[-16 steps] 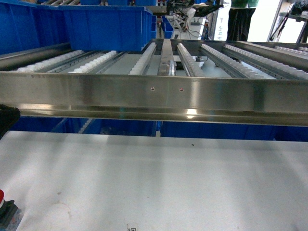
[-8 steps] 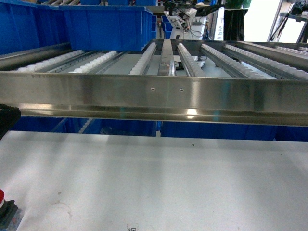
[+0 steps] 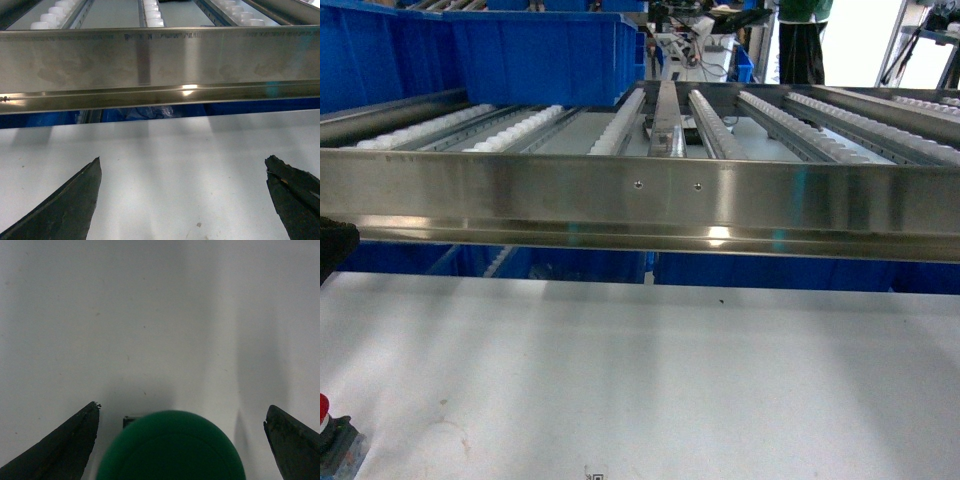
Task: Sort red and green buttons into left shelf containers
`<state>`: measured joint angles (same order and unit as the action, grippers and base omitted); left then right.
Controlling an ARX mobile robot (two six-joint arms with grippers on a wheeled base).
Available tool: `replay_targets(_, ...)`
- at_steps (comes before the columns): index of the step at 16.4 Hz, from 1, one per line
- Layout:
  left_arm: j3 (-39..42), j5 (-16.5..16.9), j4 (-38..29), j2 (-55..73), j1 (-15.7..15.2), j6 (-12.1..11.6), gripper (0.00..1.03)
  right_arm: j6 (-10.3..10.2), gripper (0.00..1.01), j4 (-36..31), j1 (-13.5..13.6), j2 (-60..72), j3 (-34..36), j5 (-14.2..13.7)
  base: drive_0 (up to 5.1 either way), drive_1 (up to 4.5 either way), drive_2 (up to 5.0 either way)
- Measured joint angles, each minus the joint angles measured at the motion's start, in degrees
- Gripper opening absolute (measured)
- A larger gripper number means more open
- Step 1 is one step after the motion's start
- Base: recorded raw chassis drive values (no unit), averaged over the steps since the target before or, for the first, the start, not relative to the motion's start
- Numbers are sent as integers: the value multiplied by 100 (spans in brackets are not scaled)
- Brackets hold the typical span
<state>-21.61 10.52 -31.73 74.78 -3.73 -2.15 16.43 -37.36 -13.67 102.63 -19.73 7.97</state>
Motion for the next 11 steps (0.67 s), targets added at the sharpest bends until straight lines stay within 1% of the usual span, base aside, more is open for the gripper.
replay_targets(3, 0, 0, 2, 0, 0, -7, 98, 20, 98, -133, -107, 170, -66, 9, 0, 0, 0)
replay_targets(4, 0, 0, 2, 0, 0, -7, 98, 22, 98, -175, -149, 249, -92, 96, 0, 0, 0)
replay_targets(6, 0, 0, 0, 0, 0, -9, 98, 55, 98, -127, -203, 391, -92, 118, 0, 0, 0)
replay_targets(8, 0, -2, 0, 0, 0, -9, 98, 101, 79, -203, -212, 496, -76, 127, 0, 0, 0)
replay_targets(9, 0, 0, 2, 0, 0, -9, 98, 109, 66, -275, -210, 531, -61, 129, 0, 0, 0)
replay_targets(11, 0, 0, 2, 0, 0, -11, 98, 118, 46, -358, -205, 575, -17, 131, 0, 0, 0)
